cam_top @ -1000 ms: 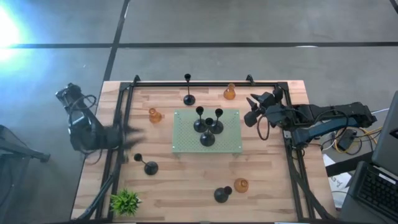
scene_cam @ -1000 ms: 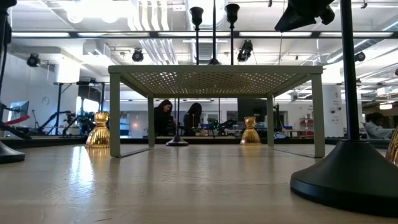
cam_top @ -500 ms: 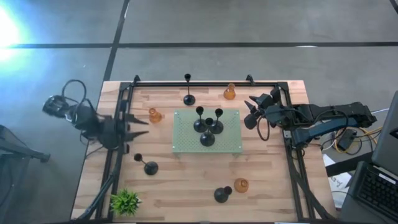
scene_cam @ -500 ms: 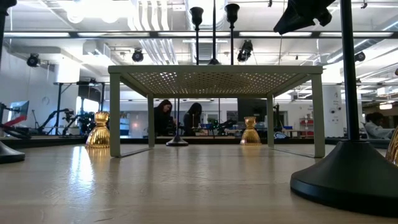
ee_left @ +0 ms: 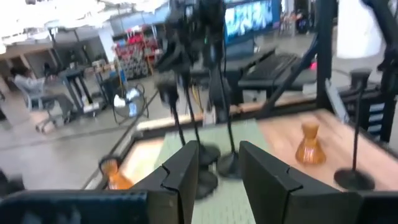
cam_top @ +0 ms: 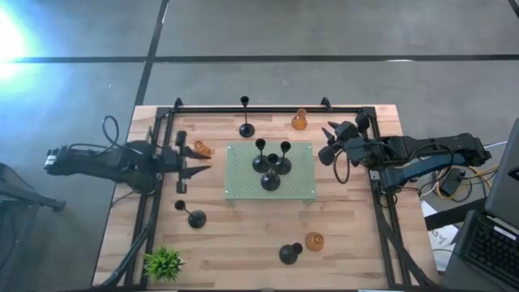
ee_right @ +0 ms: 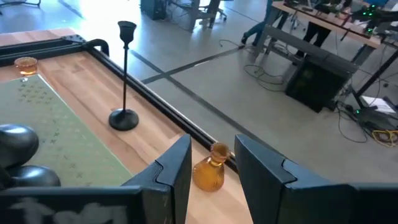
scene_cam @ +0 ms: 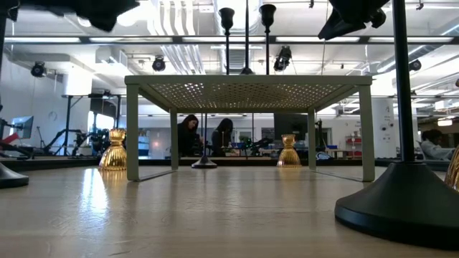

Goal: Pick & Place candle stick holders
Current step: Put the yellow glass on the shelf

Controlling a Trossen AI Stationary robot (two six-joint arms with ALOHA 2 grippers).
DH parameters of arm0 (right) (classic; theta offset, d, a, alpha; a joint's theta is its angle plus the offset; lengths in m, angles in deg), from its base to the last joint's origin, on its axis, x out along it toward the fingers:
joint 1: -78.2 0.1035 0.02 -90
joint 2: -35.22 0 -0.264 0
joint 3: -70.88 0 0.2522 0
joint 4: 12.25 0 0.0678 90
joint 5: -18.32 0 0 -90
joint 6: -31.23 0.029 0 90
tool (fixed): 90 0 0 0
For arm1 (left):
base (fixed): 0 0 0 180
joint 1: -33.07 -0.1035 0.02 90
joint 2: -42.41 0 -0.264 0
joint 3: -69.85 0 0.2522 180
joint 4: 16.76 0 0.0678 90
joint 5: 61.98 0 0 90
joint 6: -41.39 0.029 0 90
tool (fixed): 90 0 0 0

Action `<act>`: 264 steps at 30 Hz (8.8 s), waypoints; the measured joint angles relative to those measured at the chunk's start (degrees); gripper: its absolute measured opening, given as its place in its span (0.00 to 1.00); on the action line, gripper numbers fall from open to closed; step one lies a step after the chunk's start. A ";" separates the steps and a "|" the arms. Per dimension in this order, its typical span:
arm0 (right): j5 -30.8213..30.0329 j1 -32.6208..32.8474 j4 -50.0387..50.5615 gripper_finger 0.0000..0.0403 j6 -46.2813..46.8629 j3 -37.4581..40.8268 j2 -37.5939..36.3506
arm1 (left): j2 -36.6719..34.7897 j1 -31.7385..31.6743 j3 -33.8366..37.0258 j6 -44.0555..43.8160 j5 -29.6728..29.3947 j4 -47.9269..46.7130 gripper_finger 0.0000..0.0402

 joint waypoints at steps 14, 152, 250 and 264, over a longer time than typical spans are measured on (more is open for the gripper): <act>-0.12 -2.81 -0.03 0.31 0.63 0.31 0.02 | -11.10 -1.66 11.31 -3.75 -3.95 2.53 0.30; 64.91 -52.78 -72.14 0.57 -19.10 17.99 47.13 | -18.50 -2.25 27.77 -16.77 -12.30 2.02 0.30; 110.19 -48.48 -39.56 0.31 -34.56 2.86 24.57 | -18.51 -2.25 27.77 -16.77 -12.30 2.02 0.30; 116.33 -46.17 -29.70 0.31 -41.21 -8.11 35.09 | -18.52 -2.25 27.77 -16.77 -12.30 2.02 0.30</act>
